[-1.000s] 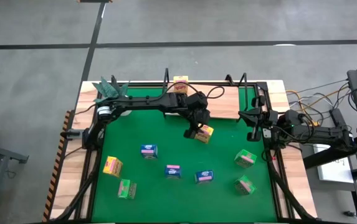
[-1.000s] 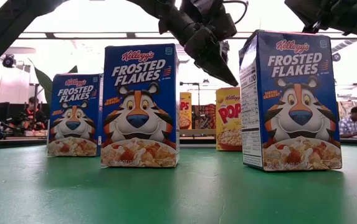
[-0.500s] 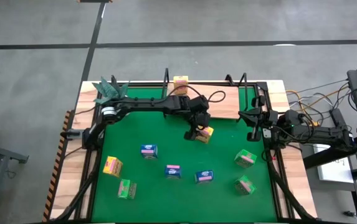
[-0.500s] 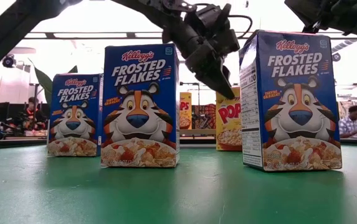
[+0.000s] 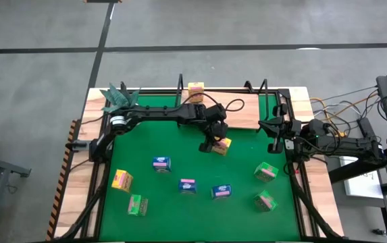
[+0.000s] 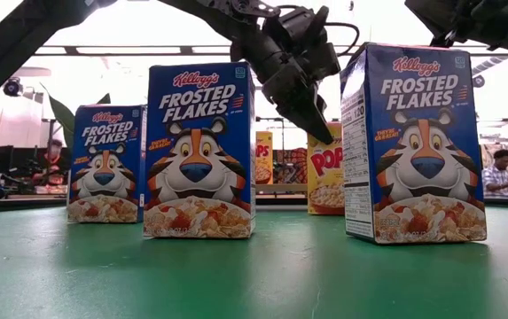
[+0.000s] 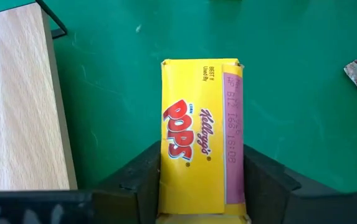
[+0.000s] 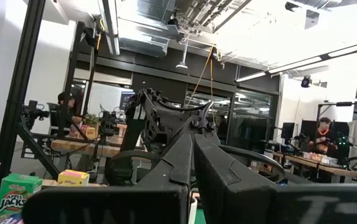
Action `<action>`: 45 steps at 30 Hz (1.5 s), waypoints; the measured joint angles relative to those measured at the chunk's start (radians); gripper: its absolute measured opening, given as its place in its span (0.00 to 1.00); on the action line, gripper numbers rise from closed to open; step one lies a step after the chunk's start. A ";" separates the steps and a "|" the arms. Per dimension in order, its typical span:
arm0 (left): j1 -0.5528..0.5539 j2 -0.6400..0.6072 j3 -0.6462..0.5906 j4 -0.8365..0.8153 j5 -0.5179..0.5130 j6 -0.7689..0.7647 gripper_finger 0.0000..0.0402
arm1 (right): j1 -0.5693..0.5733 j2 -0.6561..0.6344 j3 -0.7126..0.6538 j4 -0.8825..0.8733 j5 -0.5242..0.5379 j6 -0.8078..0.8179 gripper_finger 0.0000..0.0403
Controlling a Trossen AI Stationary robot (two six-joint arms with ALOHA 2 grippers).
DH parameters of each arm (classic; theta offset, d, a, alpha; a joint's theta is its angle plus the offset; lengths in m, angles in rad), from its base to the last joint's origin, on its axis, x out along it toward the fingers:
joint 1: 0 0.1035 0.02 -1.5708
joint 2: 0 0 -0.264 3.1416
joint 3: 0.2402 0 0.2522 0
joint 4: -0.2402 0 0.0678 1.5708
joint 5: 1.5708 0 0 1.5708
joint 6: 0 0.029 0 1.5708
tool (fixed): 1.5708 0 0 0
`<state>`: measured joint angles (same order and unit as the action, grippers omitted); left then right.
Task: Stack cereal on shelf
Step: Put the top yellow cereal box on the shelf
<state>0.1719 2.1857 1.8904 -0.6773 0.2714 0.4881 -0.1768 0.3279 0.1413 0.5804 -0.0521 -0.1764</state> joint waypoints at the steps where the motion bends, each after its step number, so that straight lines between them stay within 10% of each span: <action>1: 0.000 0.000 0.000 0.000 0.000 0.000 0.38 | 0.000 0.000 0.000 0.000 0.000 0.000 0.02; 30: 0.155 -0.073 0.248 -0.393 -0.007 0.033 0.35 | 0.000 0.000 0.000 -0.008 0.000 0.000 0.02; 37: 0.228 -0.074 0.240 -0.394 -0.225 -0.054 0.35 | 0.000 0.000 0.000 -0.008 0.000 0.000 0.02; 45: 0.266 -0.075 0.204 -0.386 -0.229 -0.103 0.35 | 0.000 0.000 0.000 -0.008 0.000 0.000 0.02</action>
<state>0.4375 2.1105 2.0944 -1.0633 0.0424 0.3848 -0.1772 0.3283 0.1413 0.5728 -0.0518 -0.1761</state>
